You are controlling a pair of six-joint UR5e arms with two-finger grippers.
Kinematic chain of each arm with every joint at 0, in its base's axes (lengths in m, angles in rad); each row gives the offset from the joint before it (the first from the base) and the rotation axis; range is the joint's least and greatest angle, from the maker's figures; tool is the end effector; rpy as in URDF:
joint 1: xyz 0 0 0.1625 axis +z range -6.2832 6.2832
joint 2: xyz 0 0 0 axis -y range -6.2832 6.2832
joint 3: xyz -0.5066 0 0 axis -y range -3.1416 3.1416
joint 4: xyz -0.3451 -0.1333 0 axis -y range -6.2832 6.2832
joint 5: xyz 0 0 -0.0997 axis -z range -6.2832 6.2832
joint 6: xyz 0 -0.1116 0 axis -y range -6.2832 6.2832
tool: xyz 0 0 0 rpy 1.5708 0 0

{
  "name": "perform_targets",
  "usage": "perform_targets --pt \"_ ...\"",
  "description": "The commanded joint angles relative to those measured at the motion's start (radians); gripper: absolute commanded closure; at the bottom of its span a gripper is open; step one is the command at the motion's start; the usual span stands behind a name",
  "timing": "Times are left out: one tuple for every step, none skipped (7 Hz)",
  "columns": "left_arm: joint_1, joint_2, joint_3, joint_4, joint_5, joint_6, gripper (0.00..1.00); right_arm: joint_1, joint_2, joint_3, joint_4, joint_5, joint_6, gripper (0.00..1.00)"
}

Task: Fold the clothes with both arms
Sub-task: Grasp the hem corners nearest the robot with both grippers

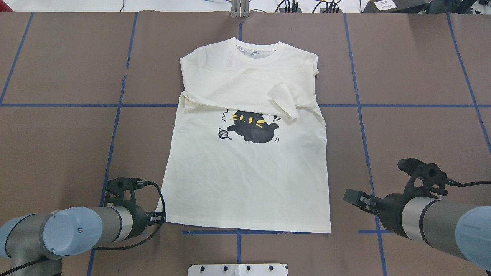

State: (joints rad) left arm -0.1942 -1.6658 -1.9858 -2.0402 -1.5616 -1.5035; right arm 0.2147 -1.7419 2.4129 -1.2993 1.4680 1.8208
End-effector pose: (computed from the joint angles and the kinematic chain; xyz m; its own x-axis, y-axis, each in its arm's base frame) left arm 0.4622 -0.2278 0.4778 0.5593 -0.0415 -0.8279 0.1632 0.9847 0.0609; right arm -0.2940 -0.2123 0.4317 0.4839 0.3574 0.7988 -0.4260 0.8935 -0.1417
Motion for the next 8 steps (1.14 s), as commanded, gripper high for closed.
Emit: perform_targets --pt "0.001 0.0 0.001 0.0 0.0 -0.001 0.77 0.0 0.001 0.0 0.0 0.0 0.0 0.15" --pt "0.001 0.001 0.001 0.001 0.0 -0.001 0.95 0.0 0.001 0.0 0.0 0.0 0.0 0.15" --pt "0.002 -0.002 -0.001 0.02 0.002 -0.001 1.0 0.0 0.001 0.0 0.0 0.0 0.0 0.15" --pt "0.002 -0.002 -0.011 0.026 0.002 -0.007 1.0 -0.002 0.001 0.0 0.0 0.0 0.002 0.15" --pt "-0.001 -0.002 -0.034 0.026 0.002 -0.007 1.0 -0.012 -0.001 -0.001 0.0 -0.005 0.005 0.13" --pt "-0.004 0.0 -0.075 0.047 0.002 -0.007 1.0 -0.055 -0.002 -0.003 -0.003 -0.091 0.018 0.0" --pt "-0.004 -0.008 -0.111 0.09 0.002 -0.009 1.0 -0.101 -0.004 -0.017 -0.006 -0.148 0.058 0.0" --pt "-0.004 -0.008 -0.117 0.09 0.002 -0.014 1.0 -0.179 -0.004 -0.031 -0.006 -0.222 0.152 0.05"
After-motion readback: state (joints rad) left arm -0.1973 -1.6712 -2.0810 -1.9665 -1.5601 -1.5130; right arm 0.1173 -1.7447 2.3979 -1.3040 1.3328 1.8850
